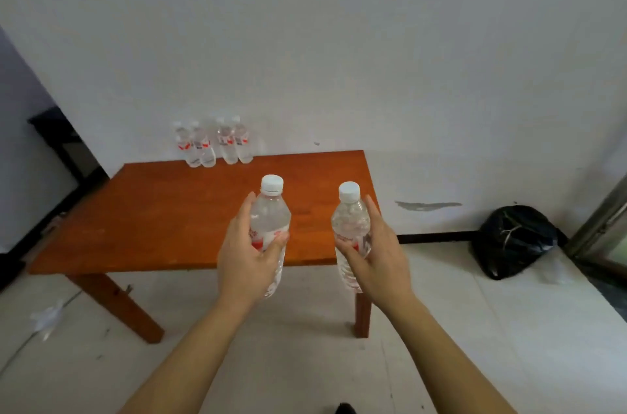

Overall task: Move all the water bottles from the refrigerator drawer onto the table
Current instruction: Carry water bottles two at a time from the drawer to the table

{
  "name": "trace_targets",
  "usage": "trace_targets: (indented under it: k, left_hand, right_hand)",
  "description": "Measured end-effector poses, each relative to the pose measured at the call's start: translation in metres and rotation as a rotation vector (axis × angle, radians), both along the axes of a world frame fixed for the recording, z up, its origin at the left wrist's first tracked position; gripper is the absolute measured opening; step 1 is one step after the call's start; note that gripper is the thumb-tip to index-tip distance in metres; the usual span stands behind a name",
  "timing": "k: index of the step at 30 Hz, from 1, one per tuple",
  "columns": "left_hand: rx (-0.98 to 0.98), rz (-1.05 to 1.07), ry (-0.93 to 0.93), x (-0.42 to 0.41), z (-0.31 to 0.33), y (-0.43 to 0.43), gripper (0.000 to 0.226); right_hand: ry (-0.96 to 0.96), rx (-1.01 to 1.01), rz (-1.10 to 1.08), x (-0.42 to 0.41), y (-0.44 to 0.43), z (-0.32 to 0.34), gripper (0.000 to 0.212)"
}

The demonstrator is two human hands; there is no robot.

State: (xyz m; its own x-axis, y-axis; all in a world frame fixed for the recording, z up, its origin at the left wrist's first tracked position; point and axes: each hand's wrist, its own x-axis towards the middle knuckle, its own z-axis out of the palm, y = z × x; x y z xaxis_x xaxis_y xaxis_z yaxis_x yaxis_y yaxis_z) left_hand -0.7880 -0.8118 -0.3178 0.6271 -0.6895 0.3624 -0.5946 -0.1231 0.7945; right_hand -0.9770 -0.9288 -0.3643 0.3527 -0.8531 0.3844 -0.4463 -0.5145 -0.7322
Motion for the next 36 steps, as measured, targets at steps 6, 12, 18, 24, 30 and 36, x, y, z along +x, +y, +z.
trace_targets:
  k: [6, 12, 18, 24, 30, 36]
  left_hand:
    - [0.022, 0.034, 0.009, 0.084, 0.013, -0.105, 0.081]
    - [0.018, 0.140, -0.005, 0.159, 0.017, -0.167, 0.083]
    - [0.057, 0.135, 0.029, 0.242, -0.005, -0.236, 0.078]
    - [0.120, 0.009, 0.069, 0.339, -0.044, -0.329, 0.077]
    - [0.210, -0.125, 0.118, 0.435, -0.080, -0.420, 0.083]
    - [0.262, -0.191, 0.145, 0.486, -0.122, -0.490, 0.079]
  right_hand:
    - [-0.017, 0.047, 0.033, 0.099, -0.114, 0.002, 0.088]
    - [-0.018, 0.050, 0.116, 0.185, -0.194, 0.009, 0.087]
    - [0.031, 0.056, 0.160, 0.266, -0.257, -0.013, 0.086]
    - [0.038, 0.110, 0.063, 0.343, -0.327, -0.036, 0.081]
    - [0.065, 0.176, -0.067, 0.420, -0.397, -0.051, 0.075]
    - [0.069, 0.240, -0.154, 0.479, -0.445, -0.084, 0.069]
